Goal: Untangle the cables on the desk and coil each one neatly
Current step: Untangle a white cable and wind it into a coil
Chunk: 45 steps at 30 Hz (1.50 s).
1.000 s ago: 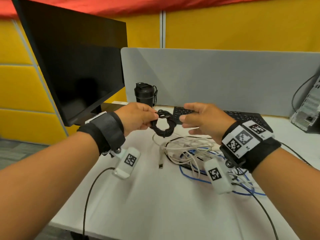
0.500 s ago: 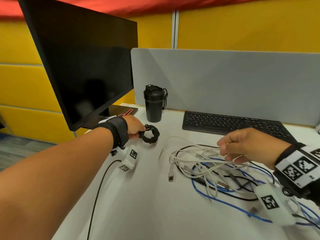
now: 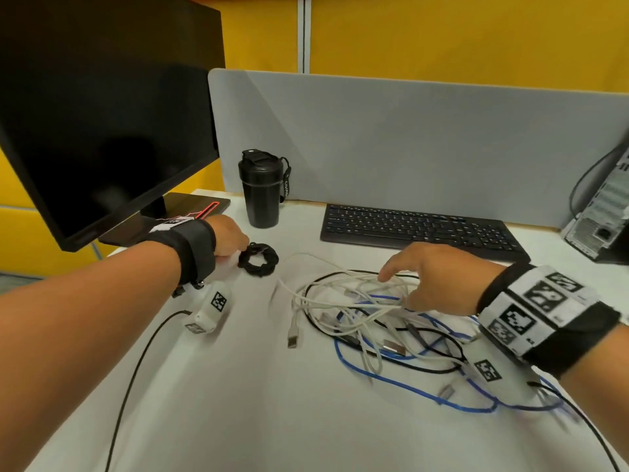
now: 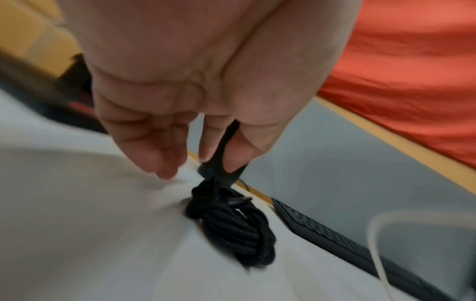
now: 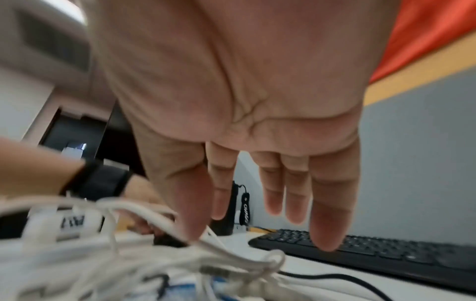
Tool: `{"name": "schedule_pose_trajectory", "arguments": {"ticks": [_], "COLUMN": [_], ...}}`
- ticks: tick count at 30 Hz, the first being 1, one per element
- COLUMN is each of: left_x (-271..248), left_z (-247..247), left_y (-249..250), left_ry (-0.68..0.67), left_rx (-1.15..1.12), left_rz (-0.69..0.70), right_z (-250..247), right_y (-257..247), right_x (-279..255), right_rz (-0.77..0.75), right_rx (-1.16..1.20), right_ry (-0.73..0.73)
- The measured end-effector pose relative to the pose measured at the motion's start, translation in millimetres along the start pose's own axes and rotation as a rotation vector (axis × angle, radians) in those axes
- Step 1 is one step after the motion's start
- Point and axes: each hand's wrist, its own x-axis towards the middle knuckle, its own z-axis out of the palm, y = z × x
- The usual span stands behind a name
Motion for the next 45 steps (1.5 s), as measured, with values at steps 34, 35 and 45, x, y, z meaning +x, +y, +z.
{"name": "schedule_pose_trajectory", "arguments": {"ticks": [34, 35, 45], "left_x": [-140.3, -139.8, -147.9], "left_z": [-3.0, -5.6, -17.2], "left_y": [101.2, 100.2, 104.9], "left_ry": [0.016, -0.012, -0.334], "left_rx": [-0.772, -0.842, -1.365], "left_rz": [0.526, 0.528, 0.553], "right_z": [-111.4, -112.3, -114.0], "right_y": [-6.2, -5.5, -14.8], "right_x": [-68.0, -70.6, -95.0], "right_rz": [-0.066, -0.068, -0.065], "right_rx": [0.964, 0.943, 0.567], "right_ry": [1.193, 1.201, 1.043]}}
